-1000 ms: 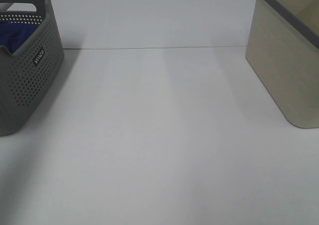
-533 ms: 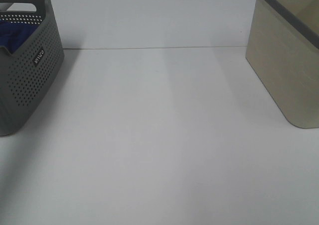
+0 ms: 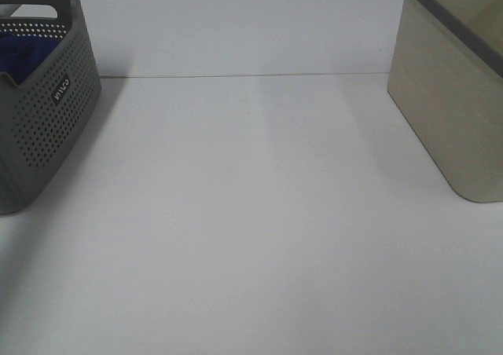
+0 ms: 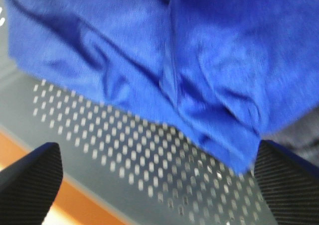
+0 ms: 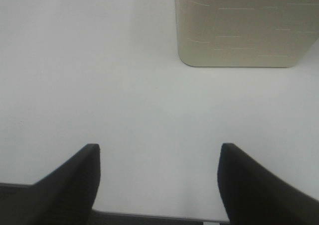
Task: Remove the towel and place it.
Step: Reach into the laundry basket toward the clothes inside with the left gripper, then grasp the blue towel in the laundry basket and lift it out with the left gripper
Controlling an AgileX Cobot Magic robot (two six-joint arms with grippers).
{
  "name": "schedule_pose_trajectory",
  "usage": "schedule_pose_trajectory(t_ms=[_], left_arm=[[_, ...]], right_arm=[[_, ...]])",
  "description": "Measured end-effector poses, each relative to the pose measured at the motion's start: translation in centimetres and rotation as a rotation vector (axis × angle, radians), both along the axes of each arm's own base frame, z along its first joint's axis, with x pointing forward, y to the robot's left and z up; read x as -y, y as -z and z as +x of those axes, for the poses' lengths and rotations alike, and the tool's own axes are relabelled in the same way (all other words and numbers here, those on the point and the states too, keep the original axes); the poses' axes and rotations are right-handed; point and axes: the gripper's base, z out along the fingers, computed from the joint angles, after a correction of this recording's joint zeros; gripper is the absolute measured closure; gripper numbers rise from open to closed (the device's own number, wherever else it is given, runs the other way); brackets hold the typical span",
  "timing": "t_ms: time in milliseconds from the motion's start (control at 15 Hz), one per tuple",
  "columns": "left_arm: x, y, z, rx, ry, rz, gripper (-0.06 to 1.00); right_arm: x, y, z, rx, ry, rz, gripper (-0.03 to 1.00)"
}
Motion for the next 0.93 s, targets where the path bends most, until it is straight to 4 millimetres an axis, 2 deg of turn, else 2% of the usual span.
schedule_pose_trajectory(t_ms=[67, 467, 733, 800, 867, 933], left_arm=[[0.1, 1.7, 0.9, -0.002, 0.018, -0.004, -0.05], [0.2, 6.9, 2.7, -0.033, 0.051, -0.019, -0.05], [0.2, 8.6, 3.3, -0.033, 0.065, -0.025, -0.04], [0.2, 8.7, 3.3, -0.035, 0.065, -0.025, 0.00], [0.2, 8.7, 3.3, -0.036, 0.065, -0.025, 0.09], [0.2, 8.7, 3.3, -0.035, 0.064, -0.026, 0.23]], right_arm=[[0.0, 0.0, 0.0, 0.000, 0.000, 0.000, 0.30], [0.0, 0.0, 0.0, 0.000, 0.000, 0.000, 0.30], [0.0, 0.0, 0.0, 0.000, 0.000, 0.000, 0.30], [0.0, 0.0, 0.0, 0.000, 0.000, 0.000, 0.30], [0.0, 0.0, 0.0, 0.000, 0.000, 0.000, 0.30], [0.0, 0.0, 0.0, 0.000, 0.000, 0.000, 0.30]])
